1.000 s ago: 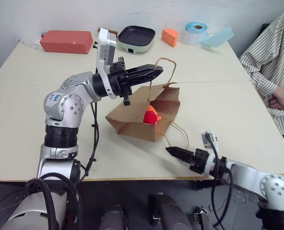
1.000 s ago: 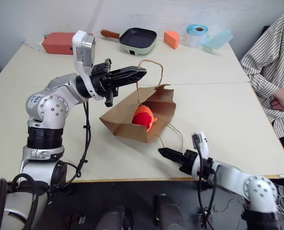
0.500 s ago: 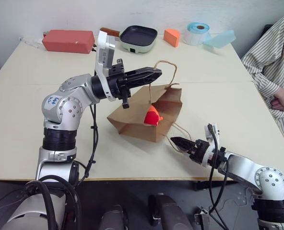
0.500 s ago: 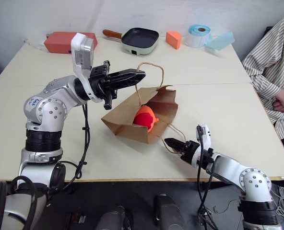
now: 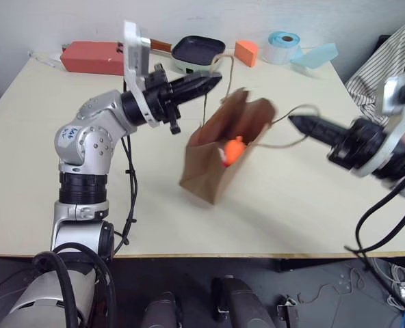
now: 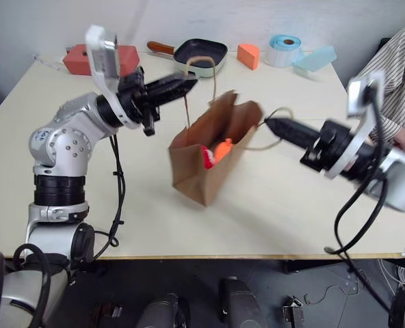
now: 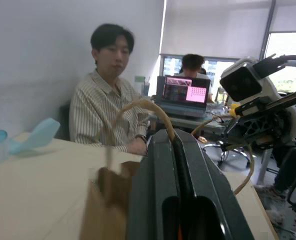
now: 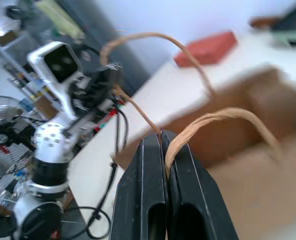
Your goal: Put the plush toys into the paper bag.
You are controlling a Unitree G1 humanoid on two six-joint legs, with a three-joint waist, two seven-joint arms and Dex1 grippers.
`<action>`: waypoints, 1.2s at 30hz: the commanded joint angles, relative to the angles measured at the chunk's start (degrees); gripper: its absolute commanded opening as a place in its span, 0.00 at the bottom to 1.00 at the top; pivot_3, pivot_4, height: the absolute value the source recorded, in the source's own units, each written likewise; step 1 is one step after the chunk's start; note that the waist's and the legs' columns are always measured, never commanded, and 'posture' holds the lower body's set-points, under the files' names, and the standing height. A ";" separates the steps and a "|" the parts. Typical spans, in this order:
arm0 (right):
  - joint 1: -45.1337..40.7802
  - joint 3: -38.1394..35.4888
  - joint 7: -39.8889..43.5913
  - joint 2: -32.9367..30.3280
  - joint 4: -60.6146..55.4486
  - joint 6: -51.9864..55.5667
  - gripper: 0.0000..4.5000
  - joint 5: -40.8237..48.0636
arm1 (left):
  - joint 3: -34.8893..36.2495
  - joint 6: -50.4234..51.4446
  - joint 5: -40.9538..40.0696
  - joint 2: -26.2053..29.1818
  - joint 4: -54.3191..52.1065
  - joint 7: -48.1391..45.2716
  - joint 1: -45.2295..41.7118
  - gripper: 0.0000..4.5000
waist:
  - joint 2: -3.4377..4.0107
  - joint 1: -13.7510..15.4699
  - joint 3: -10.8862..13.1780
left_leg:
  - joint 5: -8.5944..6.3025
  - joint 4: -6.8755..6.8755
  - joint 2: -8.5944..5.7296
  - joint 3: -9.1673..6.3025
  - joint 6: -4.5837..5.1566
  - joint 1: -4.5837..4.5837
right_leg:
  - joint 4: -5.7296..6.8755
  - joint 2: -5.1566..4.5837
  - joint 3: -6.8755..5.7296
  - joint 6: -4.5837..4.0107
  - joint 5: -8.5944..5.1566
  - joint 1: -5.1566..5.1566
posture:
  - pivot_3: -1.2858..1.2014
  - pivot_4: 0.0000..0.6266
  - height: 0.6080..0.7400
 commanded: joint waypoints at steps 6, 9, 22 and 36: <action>-6.66 10.04 -1.48 4.31 -1.15 -1.19 0.01 -14.08 | -2.09 -3.68 3.32 -2.94 -0.18 1.11 1.95 0.00 | -0.01 0.56 -0.01 | -0.02 0.05 0.04 -0.12 0.04 -0.17 | -0.10 -0.05 -0.16 0.00 0.00 -0.07 | 0.52 0.24 1.00; -5.30 10.89 -1.89 6.94 -1.15 -3.00 0.01 -20.49 | -4.27 -4.68 5.32 -3.19 -1.43 0.69 4.38 0.00 | -0.01 0.57 -0.01 | -0.03 0.15 0.04 -0.27 0.06 -0.44 | -0.15 -0.09 -0.30 0.00 0.00 -0.21 | 0.52 0.24 1.00; 6.21 -5.74 13.26 1.57 -10.09 -2.28 0.60 -16.80 | 12.94 13.47 -10.65 12.29 -13.47 3.31 11.65 0.77 | -0.01 0.56 -0.01 | -0.02 0.14 0.08 -0.51 0.07 -0.57 | -0.16 -0.13 -0.56 -0.01 0.01 -0.21 | 0.52 0.24 1.00; 10.99 23.81 24.13 8.86 -12.91 -12.53 0.09 -59.82 | -3.02 -4.97 7.67 9.67 -12.56 0.21 25.78 1.00 | -0.11 0.13 -0.05 | -0.05 0.07 -0.02 -0.68 0.11 0.35 | -0.43 -0.11 -0.53 0.06 0.07 0.89 | 0.52 0.24 1.00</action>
